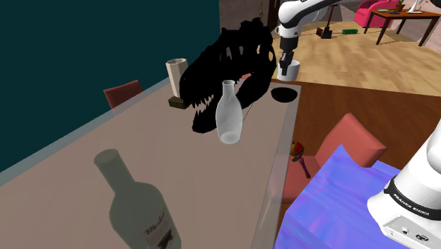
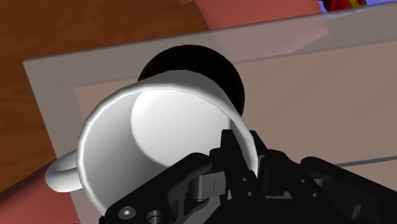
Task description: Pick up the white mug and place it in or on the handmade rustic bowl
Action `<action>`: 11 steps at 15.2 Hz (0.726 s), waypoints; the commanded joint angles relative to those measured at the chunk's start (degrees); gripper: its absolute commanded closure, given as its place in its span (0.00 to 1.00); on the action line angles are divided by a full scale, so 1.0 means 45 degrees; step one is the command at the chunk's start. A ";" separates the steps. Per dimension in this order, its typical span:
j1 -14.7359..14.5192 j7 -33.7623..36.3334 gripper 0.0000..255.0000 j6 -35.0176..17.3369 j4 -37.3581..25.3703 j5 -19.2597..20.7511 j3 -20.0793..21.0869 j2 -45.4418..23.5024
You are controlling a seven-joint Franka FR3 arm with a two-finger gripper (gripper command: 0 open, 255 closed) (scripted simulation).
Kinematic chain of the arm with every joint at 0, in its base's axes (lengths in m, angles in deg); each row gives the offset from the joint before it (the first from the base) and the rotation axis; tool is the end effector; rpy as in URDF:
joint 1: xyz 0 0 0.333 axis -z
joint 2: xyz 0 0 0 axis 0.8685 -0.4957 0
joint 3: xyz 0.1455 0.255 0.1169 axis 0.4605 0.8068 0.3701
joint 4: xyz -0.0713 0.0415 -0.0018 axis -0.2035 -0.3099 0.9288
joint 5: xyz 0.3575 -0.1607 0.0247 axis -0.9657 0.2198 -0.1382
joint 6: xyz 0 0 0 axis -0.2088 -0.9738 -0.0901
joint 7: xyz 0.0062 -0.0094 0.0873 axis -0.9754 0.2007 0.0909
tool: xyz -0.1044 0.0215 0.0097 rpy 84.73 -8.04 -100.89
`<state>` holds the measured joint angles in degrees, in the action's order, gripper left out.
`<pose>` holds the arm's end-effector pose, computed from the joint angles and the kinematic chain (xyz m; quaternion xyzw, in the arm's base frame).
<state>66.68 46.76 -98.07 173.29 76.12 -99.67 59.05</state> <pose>0.5815 -0.1778 0.4655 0.9931 0.1146 -0.0073 0.0244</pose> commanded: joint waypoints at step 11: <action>0.0194 -0.0311 1.00 -0.1560 0.0788 -0.0167 -0.0079 -0.0775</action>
<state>67.57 45.31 -104.32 176.36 75.41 -100.06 55.82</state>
